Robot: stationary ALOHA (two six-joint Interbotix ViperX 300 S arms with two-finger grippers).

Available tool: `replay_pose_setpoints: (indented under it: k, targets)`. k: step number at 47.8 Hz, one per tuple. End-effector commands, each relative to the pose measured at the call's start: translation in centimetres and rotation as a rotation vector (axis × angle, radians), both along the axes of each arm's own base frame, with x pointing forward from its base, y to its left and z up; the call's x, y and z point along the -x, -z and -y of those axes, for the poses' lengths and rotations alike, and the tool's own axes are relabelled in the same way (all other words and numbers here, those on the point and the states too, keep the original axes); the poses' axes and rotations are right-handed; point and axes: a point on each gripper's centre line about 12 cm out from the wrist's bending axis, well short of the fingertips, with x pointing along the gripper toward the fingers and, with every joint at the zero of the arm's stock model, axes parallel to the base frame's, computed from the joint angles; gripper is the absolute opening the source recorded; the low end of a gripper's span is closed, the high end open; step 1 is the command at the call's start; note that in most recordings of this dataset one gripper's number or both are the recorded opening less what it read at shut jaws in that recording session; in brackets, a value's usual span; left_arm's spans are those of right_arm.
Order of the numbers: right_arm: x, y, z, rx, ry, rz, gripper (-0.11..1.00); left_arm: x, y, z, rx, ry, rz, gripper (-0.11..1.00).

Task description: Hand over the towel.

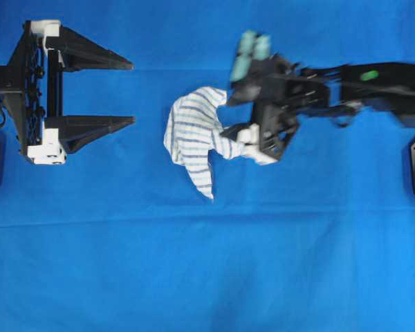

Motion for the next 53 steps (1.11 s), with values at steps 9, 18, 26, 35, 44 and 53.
replay_pose_setpoints:
  k: [9,18,26,35,44,53]
  targets:
    - [5.0,-6.7,-0.5,0.098,-0.011,0.306,0.72,0.0,-0.3,0.0,-0.002,0.000,0.009,0.94]
    - [8.1,-7.6,-1.0,0.133,-0.009,0.473,0.72,0.0,-0.2,0.0,-0.002,0.000,0.008,0.94]
    - [8.6,-6.4,-1.0,0.137,-0.009,0.497,0.72,0.0,0.1,-0.1,-0.002,-0.003,0.000,0.94]
    - [8.5,-6.5,-1.0,0.139,-0.010,0.500,0.72,0.1,0.1,-0.1,0.000,-0.003,-0.002,0.94]
    - [10.7,-7.6,-1.4,0.135,-0.006,0.511,0.72,2.2,-0.2,0.1,0.009,-0.001,-0.038,0.94]
    - [14.5,-7.8,-2.0,0.138,-0.008,0.510,0.72,6.9,-0.9,0.4,0.006,0.002,-0.013,0.94]
